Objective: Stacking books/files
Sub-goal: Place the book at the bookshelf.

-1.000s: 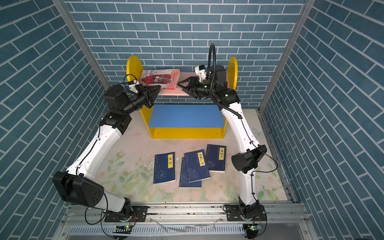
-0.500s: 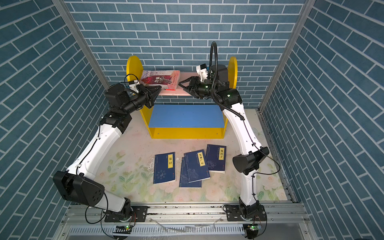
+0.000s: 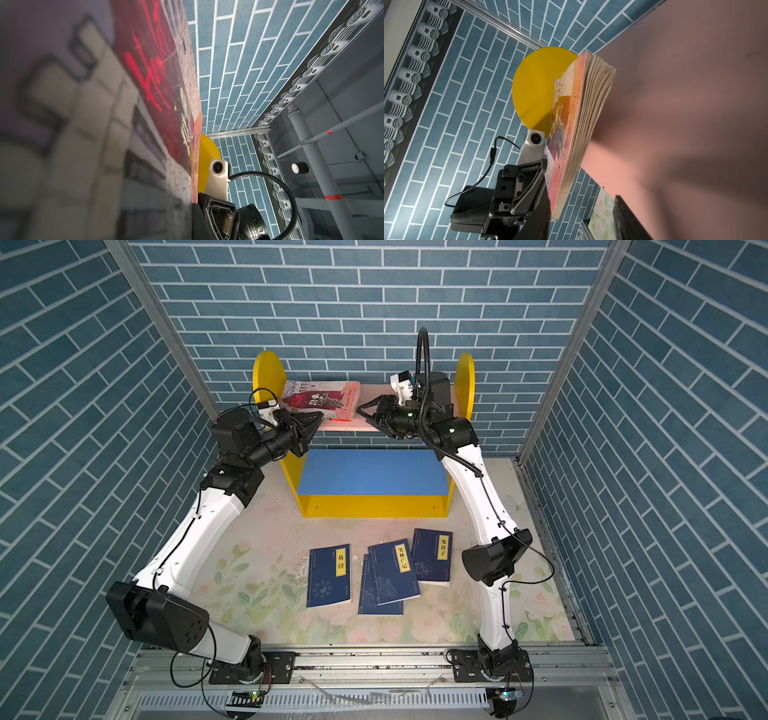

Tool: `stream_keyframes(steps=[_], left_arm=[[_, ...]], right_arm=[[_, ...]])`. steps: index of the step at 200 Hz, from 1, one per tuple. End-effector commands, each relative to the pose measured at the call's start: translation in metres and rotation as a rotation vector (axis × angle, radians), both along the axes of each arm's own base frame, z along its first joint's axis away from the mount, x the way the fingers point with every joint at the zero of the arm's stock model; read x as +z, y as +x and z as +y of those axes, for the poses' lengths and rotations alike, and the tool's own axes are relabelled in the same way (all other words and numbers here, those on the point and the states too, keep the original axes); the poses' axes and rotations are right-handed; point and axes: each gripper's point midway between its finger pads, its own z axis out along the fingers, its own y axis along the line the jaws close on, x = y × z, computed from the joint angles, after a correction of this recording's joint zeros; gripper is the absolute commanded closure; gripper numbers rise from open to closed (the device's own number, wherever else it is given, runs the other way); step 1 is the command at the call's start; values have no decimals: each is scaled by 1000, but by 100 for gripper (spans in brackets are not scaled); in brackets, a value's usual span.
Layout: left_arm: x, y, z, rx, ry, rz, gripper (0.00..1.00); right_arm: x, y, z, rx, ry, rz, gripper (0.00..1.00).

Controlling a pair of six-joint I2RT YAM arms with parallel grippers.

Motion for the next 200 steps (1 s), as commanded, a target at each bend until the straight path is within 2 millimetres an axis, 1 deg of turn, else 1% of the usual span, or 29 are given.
stream_keyframes(steps=[1,33,53,74,109,121,133,149,176,200], left_arm=[[-49,24,8,50,10,139,91],[-50,23,8,50,7,144,89],[-57,24,8,51,10,163,85],[-62,25,8,54,12,173,84],[-65,26,7,54,10,180,82],[-68,27,7,53,10,190,77],[-71,26,6,50,12,200,67],[-76,26,4,47,14,213,56],[-82,26,3,47,18,224,46],[-84,25,3,44,19,228,30]], right_arm=[[15,4,-2,-9,17,-82,50],[15,7,-3,-19,15,-82,50],[15,8,-4,-28,13,-85,50],[16,8,-5,-33,13,-88,50],[18,7,-6,-35,14,-92,50],[18,7,-7,-36,14,-90,50],[19,7,-7,-36,14,-92,50],[20,6,-7,-38,15,-93,50],[19,7,-6,-35,17,-87,50],[21,3,-6,-28,15,-95,50]])
